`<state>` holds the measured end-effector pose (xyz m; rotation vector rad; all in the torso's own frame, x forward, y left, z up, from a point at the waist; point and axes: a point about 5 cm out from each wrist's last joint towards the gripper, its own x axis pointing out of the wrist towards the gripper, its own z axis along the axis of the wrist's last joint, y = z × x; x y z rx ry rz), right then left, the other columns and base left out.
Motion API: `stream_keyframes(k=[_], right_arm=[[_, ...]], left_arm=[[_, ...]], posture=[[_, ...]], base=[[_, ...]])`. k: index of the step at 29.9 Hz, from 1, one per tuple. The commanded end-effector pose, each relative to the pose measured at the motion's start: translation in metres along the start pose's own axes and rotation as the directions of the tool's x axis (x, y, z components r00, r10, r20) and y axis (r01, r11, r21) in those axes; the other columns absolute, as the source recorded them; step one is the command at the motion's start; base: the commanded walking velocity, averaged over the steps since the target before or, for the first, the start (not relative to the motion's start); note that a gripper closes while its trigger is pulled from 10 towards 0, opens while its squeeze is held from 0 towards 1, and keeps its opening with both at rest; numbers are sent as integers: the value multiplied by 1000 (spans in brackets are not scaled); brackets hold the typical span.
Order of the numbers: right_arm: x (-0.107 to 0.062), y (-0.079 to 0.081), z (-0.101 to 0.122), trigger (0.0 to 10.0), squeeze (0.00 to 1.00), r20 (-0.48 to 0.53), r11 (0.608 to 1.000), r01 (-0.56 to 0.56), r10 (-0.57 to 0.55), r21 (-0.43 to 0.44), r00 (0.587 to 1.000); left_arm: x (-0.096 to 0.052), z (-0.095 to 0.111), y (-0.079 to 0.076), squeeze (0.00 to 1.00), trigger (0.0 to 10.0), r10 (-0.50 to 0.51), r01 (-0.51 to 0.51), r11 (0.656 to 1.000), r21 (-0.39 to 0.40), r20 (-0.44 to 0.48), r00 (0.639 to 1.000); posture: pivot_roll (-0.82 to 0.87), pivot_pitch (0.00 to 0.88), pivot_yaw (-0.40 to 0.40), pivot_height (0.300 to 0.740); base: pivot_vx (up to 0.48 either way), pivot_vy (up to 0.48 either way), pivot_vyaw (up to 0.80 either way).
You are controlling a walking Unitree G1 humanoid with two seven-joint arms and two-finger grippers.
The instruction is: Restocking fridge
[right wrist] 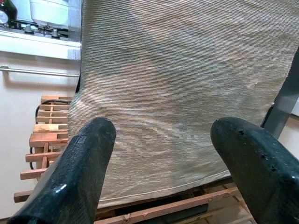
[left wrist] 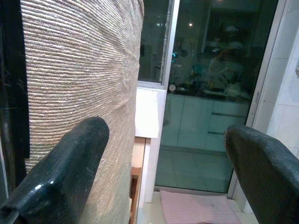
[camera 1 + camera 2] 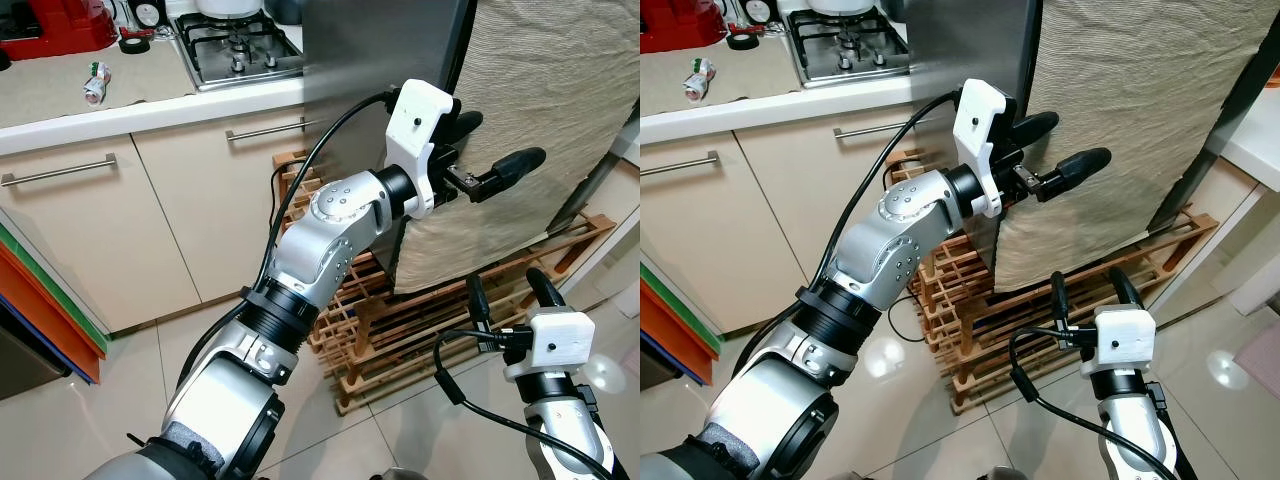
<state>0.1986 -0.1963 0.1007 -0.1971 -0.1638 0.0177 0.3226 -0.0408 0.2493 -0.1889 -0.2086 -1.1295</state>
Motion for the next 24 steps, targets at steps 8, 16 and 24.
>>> stream_keyframes(k=[8, 16, 24], right_arm=[[1, -1, 3, 10000, 0, 4, 1000, 7, -7, 4, 1000], [78, 38, -14, 10000, 0, -43, 988, -22, 29, 153, 999], [76, 39, -16, 10000, 0, -47, 988, -19, 27, 156, 999]], left_arm=[[15, -6, -28, 0, 10000, -48, 52, 996, -79, 50, 998], [-201, -108, 85, 0, 10000, 725, -738, 672, 61, -251, 641], [-210, -104, 89, 0, 10000, 805, -809, 581, 89, -207, 555]], posture=[[-203, 0, 0, 732], [-60, 0, 0, 732], [-61, 0, 0, 732]], base=[[0, 0, 0], [0, 0, 0], [0, 0, 0]])
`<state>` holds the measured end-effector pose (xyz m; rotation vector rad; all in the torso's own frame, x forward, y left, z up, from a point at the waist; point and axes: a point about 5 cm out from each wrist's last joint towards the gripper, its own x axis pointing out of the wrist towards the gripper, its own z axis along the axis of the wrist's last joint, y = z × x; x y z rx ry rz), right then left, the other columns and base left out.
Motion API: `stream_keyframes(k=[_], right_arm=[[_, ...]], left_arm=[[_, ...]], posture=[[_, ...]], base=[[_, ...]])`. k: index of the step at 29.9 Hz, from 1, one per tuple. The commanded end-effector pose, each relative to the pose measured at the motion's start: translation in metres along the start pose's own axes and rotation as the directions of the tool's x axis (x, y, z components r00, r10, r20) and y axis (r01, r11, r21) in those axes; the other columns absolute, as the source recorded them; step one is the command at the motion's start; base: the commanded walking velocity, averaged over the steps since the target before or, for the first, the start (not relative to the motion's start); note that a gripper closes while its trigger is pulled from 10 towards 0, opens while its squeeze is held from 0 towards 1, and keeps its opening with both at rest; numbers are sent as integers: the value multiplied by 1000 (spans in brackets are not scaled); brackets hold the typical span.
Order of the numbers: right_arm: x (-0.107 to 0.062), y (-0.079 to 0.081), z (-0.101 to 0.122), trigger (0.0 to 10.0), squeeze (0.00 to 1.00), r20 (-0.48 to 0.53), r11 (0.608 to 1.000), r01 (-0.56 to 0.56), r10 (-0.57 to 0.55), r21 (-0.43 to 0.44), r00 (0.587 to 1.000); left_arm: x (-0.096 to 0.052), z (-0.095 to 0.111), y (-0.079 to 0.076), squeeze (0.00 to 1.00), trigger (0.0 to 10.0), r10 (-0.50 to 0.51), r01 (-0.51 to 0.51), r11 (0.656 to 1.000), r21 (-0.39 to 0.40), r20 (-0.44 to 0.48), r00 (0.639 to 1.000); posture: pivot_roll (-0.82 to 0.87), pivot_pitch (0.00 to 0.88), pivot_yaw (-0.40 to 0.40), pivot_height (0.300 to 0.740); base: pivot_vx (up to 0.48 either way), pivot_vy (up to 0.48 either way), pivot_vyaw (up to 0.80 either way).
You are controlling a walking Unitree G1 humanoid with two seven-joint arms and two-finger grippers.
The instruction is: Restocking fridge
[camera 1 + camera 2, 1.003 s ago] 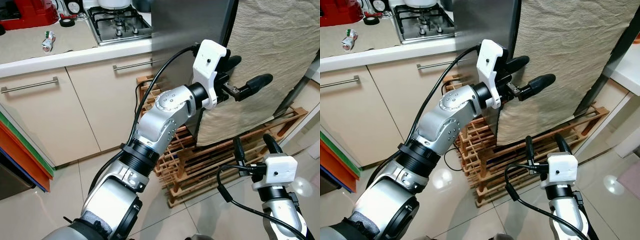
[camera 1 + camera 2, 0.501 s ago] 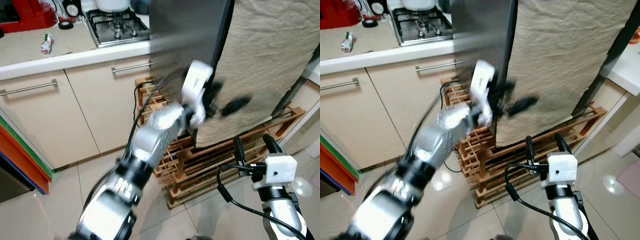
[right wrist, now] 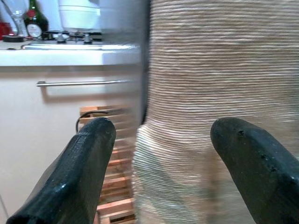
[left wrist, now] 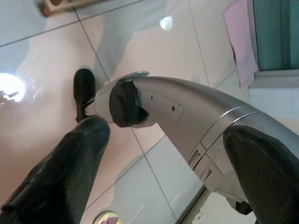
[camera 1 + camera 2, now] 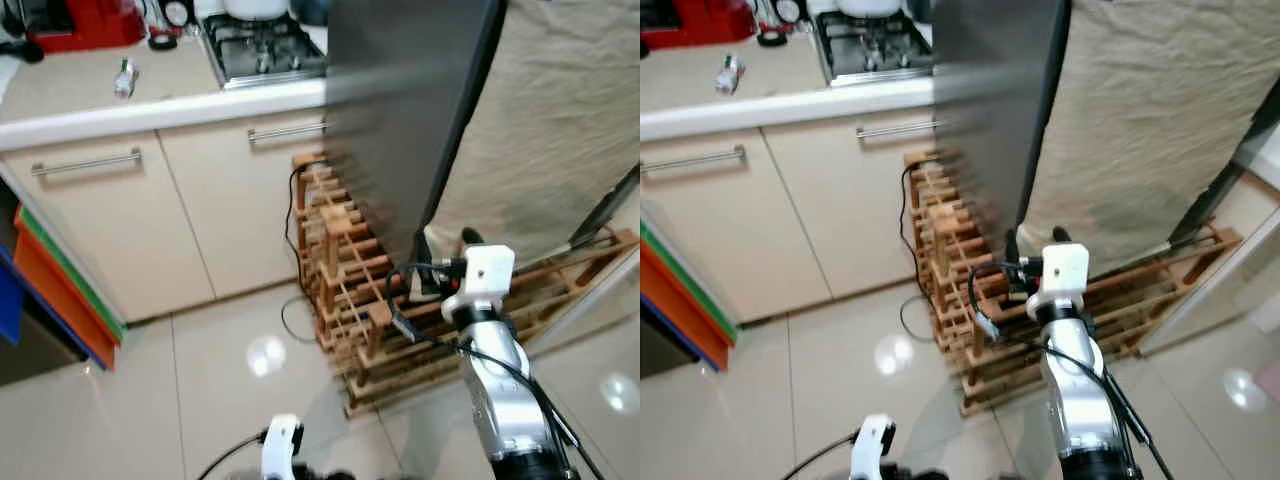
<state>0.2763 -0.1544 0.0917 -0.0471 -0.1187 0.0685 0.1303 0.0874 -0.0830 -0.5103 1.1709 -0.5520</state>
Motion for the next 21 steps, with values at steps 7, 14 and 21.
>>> stream_keyframes(k=[7, 14, 21], right_arm=[[4, -3, -7, 10000, 0, -1, 1000, 23, -23, 5, 1000], [4, -2, -8, 10000, 0, -2, 1000, 26, -26, 7, 1000], [4, -2, -8, 10000, 0, -2, 1000, 26, -26, 7, 1000]], left_arm=[[-101, 237, -33, 0, 10000, 35, -464, 850, 248, 853, 521], [-96, 236, -16, 0, 10000, 156, -547, 814, 197, 833, 532], [-96, 236, -16, 0, 10000, 156, -547, 814, 197, 833, 532]], posture=[[-63, 0, 0, 732], [-63, 0, -25, 732], [-63, 0, -25, 732]], base=[[0, 0, 0], [0, 0, 0], [0, 0, 0]])
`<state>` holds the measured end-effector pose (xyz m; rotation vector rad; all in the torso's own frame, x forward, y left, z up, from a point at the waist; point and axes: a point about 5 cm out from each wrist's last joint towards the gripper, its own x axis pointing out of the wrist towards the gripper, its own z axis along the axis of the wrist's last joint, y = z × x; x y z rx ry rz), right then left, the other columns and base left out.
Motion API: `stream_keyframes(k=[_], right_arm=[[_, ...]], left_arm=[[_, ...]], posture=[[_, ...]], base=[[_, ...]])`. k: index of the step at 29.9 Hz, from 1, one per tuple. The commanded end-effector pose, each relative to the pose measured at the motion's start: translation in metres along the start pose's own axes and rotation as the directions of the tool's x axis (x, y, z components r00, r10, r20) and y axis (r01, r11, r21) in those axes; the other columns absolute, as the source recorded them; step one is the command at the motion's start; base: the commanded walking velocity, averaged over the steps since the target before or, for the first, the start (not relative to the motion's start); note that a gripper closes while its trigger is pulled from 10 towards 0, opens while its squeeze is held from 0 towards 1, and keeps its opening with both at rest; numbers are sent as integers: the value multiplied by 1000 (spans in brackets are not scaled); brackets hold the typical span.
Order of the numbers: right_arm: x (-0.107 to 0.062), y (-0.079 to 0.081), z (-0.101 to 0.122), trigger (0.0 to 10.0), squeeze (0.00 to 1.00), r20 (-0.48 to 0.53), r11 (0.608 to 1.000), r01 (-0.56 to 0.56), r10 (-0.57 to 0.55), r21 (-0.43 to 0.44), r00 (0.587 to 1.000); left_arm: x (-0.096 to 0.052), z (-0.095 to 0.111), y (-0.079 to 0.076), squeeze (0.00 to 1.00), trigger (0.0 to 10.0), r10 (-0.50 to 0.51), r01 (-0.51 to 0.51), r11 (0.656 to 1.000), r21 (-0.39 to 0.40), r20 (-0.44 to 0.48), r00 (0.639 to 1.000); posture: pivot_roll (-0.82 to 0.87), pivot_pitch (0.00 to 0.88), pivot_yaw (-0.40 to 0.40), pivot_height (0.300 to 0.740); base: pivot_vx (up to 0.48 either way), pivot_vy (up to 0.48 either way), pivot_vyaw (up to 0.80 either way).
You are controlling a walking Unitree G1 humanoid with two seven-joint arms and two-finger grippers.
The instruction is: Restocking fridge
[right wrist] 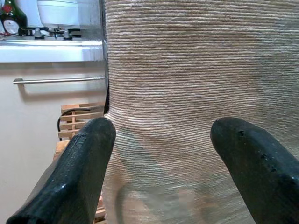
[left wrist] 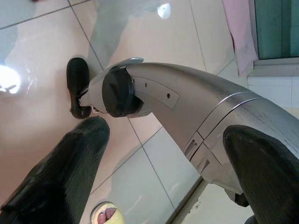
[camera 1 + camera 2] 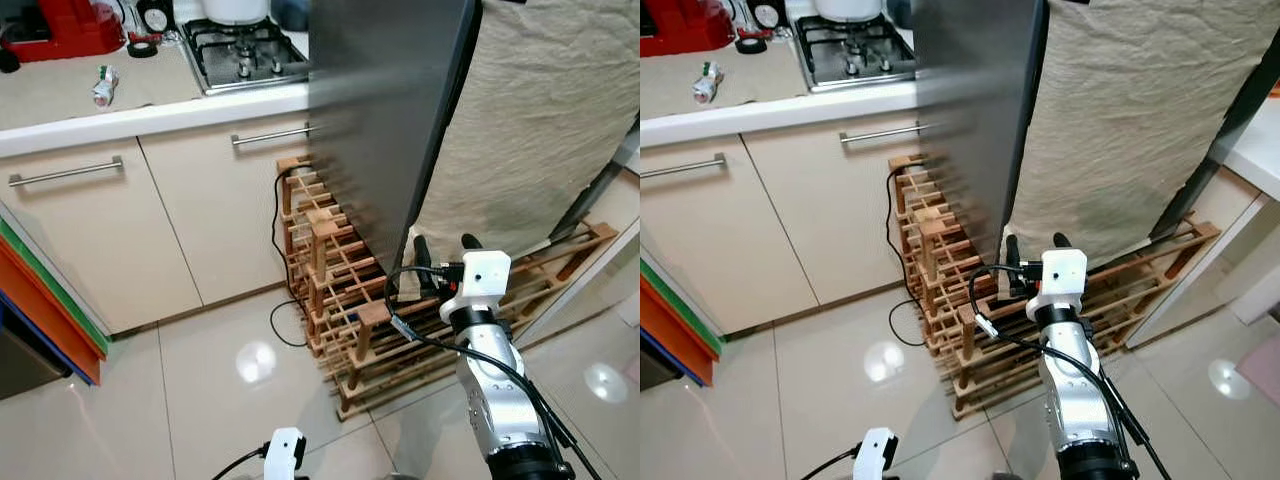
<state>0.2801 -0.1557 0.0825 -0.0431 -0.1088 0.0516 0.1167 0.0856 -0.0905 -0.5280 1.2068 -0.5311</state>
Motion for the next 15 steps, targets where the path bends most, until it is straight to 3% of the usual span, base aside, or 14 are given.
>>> stream_keyframes(k=[1, 15], right_arm=[[2, -1, 2, 10000, 0, 9, 1000, 9, -9, 4, 1000], [2, -1, 2, 10000, 0, 9, 1000, 9, -9, 4, 1000]], left_arm=[[-104, 249, -25, 0, 10000, 122, -543, 813, 212, 850, 513], [-104, 249, -25, 0, 10000, 122, -543, 813, 212, 850, 513]], posture=[[-63, 0, -25, 732], [-63, 0, -25, 732]], base=[[0, 0, 0], [0, 0, 0]])
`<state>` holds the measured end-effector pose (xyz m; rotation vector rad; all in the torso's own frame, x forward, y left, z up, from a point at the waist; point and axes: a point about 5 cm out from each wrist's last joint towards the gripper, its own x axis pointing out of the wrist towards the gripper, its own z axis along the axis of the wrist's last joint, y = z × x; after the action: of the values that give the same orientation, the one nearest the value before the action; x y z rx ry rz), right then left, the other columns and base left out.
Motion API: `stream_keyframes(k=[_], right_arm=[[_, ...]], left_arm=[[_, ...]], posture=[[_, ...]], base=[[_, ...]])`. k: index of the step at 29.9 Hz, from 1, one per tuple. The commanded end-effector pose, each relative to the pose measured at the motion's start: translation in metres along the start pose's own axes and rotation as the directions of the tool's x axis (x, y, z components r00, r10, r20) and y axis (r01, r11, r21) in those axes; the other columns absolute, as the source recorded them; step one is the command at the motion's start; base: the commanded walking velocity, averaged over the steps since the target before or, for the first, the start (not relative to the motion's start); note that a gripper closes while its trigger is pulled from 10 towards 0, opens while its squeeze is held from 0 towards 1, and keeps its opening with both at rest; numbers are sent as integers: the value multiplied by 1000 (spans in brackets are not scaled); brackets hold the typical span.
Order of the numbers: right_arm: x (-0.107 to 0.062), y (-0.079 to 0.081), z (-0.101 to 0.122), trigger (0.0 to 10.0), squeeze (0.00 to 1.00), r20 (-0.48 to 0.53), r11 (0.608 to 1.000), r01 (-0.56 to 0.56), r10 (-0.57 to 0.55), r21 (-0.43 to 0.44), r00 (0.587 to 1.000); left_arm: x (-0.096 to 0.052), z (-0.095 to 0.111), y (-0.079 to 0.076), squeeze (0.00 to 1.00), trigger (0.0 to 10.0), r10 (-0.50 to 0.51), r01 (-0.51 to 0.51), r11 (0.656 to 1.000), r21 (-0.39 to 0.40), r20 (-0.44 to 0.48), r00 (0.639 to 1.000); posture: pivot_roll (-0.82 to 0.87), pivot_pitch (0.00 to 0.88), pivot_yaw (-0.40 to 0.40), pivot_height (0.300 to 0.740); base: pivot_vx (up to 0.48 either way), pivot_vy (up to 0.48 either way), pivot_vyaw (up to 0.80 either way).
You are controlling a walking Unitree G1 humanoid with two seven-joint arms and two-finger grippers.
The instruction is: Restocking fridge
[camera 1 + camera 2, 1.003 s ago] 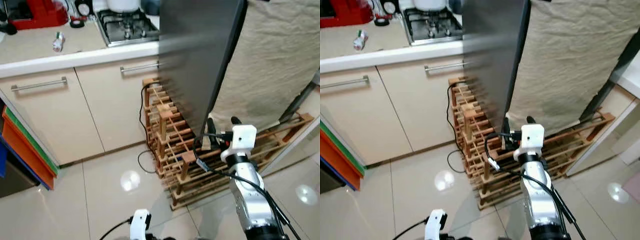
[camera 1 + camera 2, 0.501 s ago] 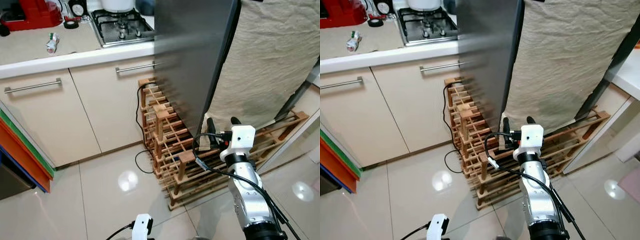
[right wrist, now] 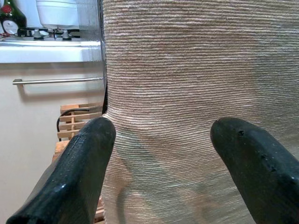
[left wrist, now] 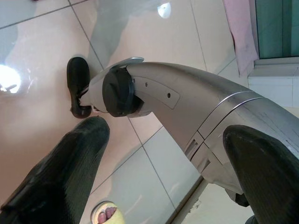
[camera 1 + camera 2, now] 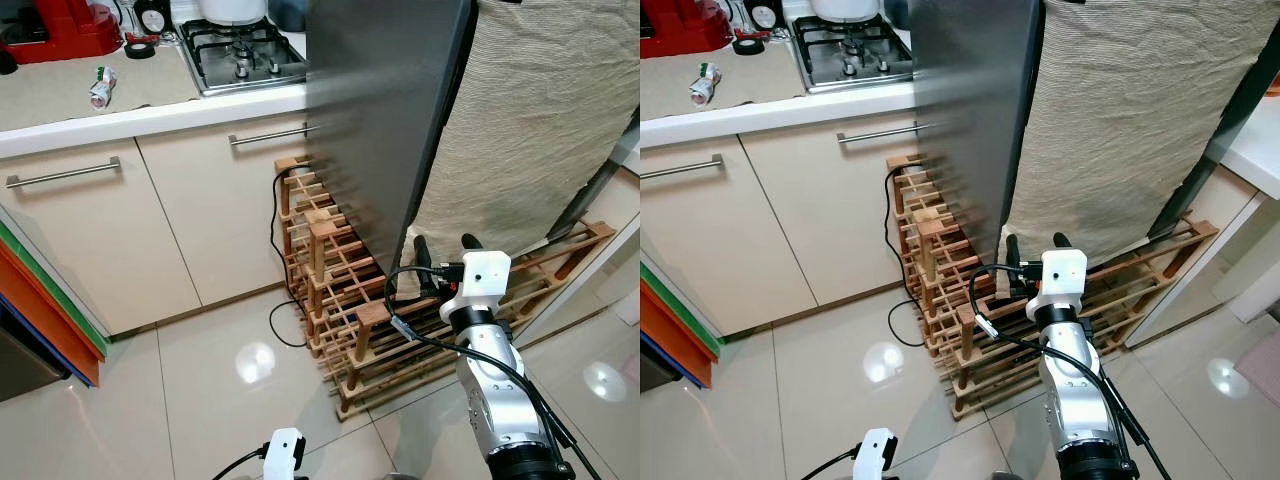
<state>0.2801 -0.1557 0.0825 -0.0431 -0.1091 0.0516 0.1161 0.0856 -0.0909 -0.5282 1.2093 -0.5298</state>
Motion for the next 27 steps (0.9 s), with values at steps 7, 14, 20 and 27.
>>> stream_keyframes(k=[7, 14, 20, 27], right_arm=[[2, -1, 2, 10000, 0, 8, 1000, 9, -9, 4, 1000], [2, -1, 2, 10000, 0, 8, 1000, 9, -9, 4, 1000], [2, -1, 2, 10000, 0, 8, 1000, 9, -9, 4, 1000], [2, -1, 2, 10000, 0, 8, 1000, 9, -9, 4, 1000]], left_arm=[[-105, 249, -25, 0, 10000, 120, -542, 813, 212, 851, 512], [-105, 249, -25, 0, 10000, 120, -542, 813, 212, 851, 512], [-105, 249, -25, 0, 10000, 120, -542, 813, 212, 851, 512], [-105, 249, -25, 0, 10000, 120, -542, 813, 212, 851, 512]], posture=[[-63, 0, -25, 732], [-63, 0, -25, 732], [-63, 0, -25, 732], [-63, 0, -25, 732]], base=[[0, 0, 0], [0, 0, 0], [0, 0, 0], [0, 0, 0]])
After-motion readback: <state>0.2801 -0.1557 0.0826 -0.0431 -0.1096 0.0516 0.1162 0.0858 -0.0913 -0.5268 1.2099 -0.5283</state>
